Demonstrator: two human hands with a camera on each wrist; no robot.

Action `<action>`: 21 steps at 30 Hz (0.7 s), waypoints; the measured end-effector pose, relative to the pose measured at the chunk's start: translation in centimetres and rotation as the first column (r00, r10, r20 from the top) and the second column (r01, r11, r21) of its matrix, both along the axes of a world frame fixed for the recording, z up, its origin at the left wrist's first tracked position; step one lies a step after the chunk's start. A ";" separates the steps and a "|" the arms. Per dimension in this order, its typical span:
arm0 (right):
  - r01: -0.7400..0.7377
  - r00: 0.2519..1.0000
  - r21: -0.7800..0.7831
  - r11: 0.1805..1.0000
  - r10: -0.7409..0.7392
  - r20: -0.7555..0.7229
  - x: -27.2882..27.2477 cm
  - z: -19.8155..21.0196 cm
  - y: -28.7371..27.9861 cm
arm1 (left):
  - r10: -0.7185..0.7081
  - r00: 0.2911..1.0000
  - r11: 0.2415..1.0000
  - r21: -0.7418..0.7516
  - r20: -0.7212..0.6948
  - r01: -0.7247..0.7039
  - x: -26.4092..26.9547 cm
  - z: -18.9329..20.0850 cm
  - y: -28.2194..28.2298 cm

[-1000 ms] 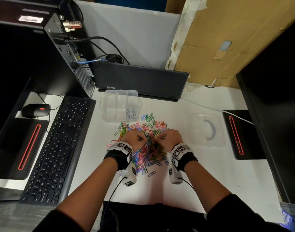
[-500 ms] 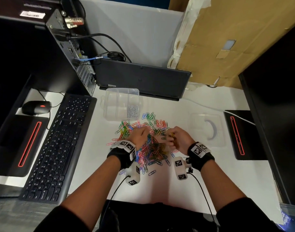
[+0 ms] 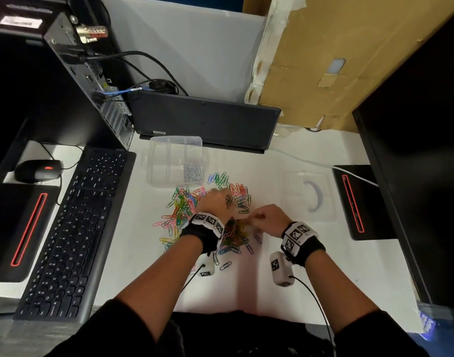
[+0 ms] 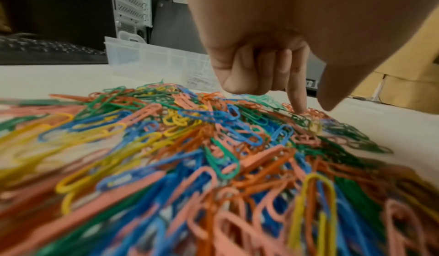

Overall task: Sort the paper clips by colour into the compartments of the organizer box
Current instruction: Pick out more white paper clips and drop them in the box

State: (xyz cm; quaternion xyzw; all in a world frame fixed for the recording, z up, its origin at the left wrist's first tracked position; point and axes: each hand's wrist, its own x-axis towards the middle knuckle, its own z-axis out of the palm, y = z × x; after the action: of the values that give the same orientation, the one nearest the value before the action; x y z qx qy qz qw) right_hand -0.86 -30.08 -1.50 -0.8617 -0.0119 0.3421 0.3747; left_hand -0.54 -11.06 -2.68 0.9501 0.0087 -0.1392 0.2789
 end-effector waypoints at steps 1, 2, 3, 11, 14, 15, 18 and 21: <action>-0.058 0.997 -0.086 0.995 0.062 0.046 -0.2 0.0 -0.2 | -0.004 1.000 1.000 0.025 0.006 0.004 0.0 -0.2 -0.1; -0.071 0.995 -0.155 0.985 0.081 0.064 -0.5 -0.1 -0.3 | -0.005 1.000 0.999 0.044 0.008 0.005 0.0 -0.2 -0.2; -0.058 0.995 -0.204 0.977 0.073 0.066 -0.6 -0.1 -0.4 | -0.003 1.000 0.998 0.057 0.010 0.002 0.0 -0.3 -0.2; 0.075 0.994 -0.316 0.946 -0.047 0.095 -1.3 -0.6 1.9 | 0.015 0.999 0.998 0.059 0.038 -0.017 0.1 -0.2 -0.1; 0.114 0.992 -0.337 0.935 -0.086 0.097 -1.3 -1.0 3.0 | 0.022 0.998 0.998 0.064 0.065 -0.026 0.2 0.1 -0.6; 0.108 0.992 -0.348 0.931 -0.078 0.098 -1.4 -1.1 3.2 | 0.030 0.998 0.997 0.067 0.060 -0.034 0.2 0.2 -0.7; 0.084 0.995 -0.341 0.936 -0.058 0.084 -1.3 -0.9 3.7 | 0.068 0.998 0.997 0.039 0.004 -0.068 0.6 0.5 -0.6; 0.065 0.997 -0.287 0.956 -0.050 0.062 -1.4 -0.9 4.1 | 0.042 0.998 0.999 0.010 -0.054 -0.042 0.6 0.6 -0.2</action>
State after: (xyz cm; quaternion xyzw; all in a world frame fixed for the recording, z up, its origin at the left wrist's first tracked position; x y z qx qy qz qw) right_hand -2.24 -25.95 -2.36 -0.9161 0.0533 0.3057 0.2540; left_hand 0.06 -11.24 -2.04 0.9468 0.0368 -0.1589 0.2773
